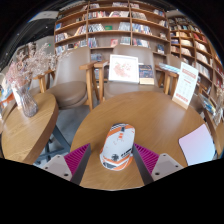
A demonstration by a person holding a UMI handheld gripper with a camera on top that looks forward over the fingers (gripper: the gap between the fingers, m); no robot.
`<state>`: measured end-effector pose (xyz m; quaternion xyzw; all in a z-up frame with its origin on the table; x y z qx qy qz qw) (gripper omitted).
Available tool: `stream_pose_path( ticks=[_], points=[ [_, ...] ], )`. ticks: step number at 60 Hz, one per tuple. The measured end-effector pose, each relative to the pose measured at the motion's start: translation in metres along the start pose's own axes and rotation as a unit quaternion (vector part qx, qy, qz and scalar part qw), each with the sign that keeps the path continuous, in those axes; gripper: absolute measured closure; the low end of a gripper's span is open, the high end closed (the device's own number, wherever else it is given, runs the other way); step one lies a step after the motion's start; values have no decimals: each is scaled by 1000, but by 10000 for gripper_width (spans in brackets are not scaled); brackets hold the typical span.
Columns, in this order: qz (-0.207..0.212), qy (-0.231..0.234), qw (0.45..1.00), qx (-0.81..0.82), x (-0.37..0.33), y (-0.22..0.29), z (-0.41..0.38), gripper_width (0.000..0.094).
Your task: Arrange mouse
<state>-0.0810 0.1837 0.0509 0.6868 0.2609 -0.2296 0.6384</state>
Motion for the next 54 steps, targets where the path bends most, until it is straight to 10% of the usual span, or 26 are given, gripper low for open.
stream_pose_path(
  ticks=[18, 30, 54],
  points=[
    [-6, 4, 1000, -6, 25, 21, -7, 118],
    [2, -16, 1000, 6, 31, 26, 0, 436],
    [33, 14, 999, -6, -37, 66, 35, 535]
  ],
)
Point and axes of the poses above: the point between the fingertips, and its own axes, seen from behind it with the camera up: z to the right, y up, x forward, the way the camera looks, the point moved 10 cm from there along -x, backward, against the way the camera looks, and after that the axes turned 6 degrees about x, right-handed, at the moved point
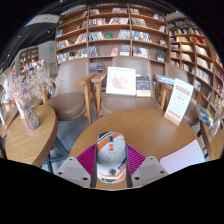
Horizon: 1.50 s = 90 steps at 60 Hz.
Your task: Arrange mouse
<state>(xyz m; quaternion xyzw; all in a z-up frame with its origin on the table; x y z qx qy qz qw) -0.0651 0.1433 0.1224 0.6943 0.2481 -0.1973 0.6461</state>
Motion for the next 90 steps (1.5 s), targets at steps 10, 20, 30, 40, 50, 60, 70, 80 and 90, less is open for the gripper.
stream_pose_path(
  ticks=[10, 20, 30, 40, 50, 60, 70, 80, 90],
  points=[
    [32, 11, 999, 6, -63, 36, 77, 536],
    [37, -28, 999, 1, -90, 41, 186, 536],
    [20, -82, 996, -6, -66, 5, 270, 535],
    [-22, -75, 997, 15, -32, -43, 301, 533],
    [-34, -70, 996, 31, -20, -66, 307, 490],
    [-28, -70, 996, 39, -23, -68, 307, 309],
    [-13, -75, 996, 37, -63, -59, 294, 90],
    [20, -93, 995, 17, -156, -53, 269, 89],
    [55, -71, 996, 16, -245, -66, 237, 83]
  ],
)
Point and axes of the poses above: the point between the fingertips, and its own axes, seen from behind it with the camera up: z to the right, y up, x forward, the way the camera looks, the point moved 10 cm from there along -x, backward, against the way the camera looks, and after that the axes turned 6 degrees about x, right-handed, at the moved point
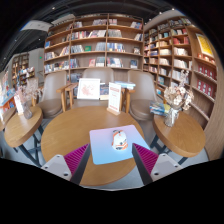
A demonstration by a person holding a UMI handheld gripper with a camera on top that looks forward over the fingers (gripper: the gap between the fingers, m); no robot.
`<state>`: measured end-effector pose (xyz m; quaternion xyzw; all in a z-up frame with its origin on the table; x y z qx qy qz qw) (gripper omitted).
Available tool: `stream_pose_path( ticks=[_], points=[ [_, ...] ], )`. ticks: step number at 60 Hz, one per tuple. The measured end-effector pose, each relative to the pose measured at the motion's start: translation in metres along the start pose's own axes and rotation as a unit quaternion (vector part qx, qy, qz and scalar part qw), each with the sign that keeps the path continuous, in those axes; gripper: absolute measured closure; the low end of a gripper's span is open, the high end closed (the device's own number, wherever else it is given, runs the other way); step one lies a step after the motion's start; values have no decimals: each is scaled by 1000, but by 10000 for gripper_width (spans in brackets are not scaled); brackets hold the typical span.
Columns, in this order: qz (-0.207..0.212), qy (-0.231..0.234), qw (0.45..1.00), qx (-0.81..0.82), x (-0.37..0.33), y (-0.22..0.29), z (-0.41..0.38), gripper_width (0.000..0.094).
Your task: Arrange mouse
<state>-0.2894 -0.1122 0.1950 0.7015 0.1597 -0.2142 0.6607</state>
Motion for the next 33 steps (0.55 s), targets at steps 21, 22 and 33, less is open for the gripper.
stream_pose_path(
  ticks=[21, 22, 33],
  points=[
    [12, 6, 1000, -14, -93, -61, -17, 81],
    [12, 4, 1000, -15, -94, -62, -17, 80],
    [11, 15, 1000, -24, -100, -77, -29, 81]
  ],
)
Point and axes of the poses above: the point between the fingertips, and its own axes, seen from behind it with the camera up: z to the right, y up, x forward, the way the camera looks, the point moved 10 cm from there along -x, backward, against the way the camera looks, and after that the axes turned 6 degrees about x, right-handed, at the moved point
